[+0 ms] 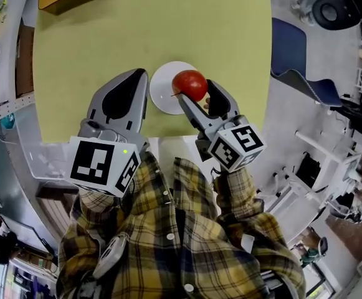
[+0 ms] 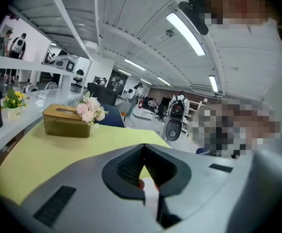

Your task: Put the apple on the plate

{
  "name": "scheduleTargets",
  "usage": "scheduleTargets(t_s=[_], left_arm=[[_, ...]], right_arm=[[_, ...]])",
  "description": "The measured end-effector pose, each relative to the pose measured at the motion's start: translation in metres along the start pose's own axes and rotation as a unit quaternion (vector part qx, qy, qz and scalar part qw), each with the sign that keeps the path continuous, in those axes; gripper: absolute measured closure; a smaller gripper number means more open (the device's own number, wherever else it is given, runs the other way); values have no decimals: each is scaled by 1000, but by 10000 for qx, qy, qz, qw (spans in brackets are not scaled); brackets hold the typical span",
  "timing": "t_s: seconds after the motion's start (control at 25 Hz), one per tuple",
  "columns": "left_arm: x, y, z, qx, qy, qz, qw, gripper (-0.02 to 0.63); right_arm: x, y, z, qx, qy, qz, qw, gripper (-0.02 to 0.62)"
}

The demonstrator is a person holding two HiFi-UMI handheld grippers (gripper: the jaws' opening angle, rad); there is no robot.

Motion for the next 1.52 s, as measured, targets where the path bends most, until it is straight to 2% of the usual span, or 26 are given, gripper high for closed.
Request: scheduleTargets(t_s=[0.6, 1.52], left_arm=[[14, 3, 17, -315, -146, -35, 9994, 600], [21, 8, 22, -367, -206, 16, 9991, 600]], right_arm=[[14, 23, 27, -14, -430, -133, 9990, 279], [17, 25, 32, -53, -578, -173, 9982, 279]])
Point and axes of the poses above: the fingertips, and each gripper's own axes: x forward along the fingers, y to its right, z out of its underside, the point moved 7 cm from there along -x, backward along the fingers, and after that the axes turned 9 degrees about x, right-handed, at the moved point
